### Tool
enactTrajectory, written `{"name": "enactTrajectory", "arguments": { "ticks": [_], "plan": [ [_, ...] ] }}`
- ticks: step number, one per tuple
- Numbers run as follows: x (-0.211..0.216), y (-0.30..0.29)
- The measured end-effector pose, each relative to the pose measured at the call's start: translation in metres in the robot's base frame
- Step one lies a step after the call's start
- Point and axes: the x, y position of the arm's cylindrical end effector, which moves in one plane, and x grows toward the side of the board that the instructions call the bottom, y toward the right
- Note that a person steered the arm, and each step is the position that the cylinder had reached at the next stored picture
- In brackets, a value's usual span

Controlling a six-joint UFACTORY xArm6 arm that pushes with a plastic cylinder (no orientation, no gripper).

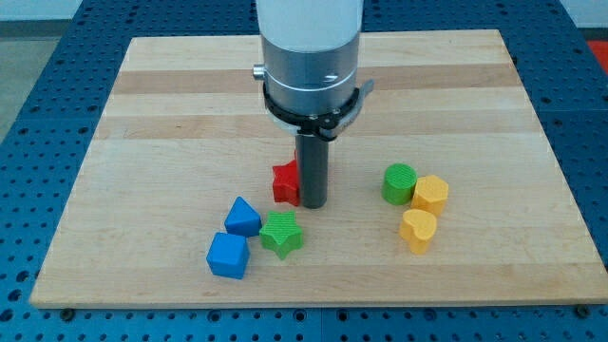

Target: Move the red star to the left of the red circle

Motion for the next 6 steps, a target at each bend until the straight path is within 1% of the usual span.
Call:
{"name": "enactTrajectory", "arguments": {
  "ticks": [1,2,3,5,6],
  "plan": [
    [0.029,0.015],
    [0.043,0.015],
    [0.033,0.0],
    [-0.02,-0.015],
    [-0.023,-0.018]
  ]
}}
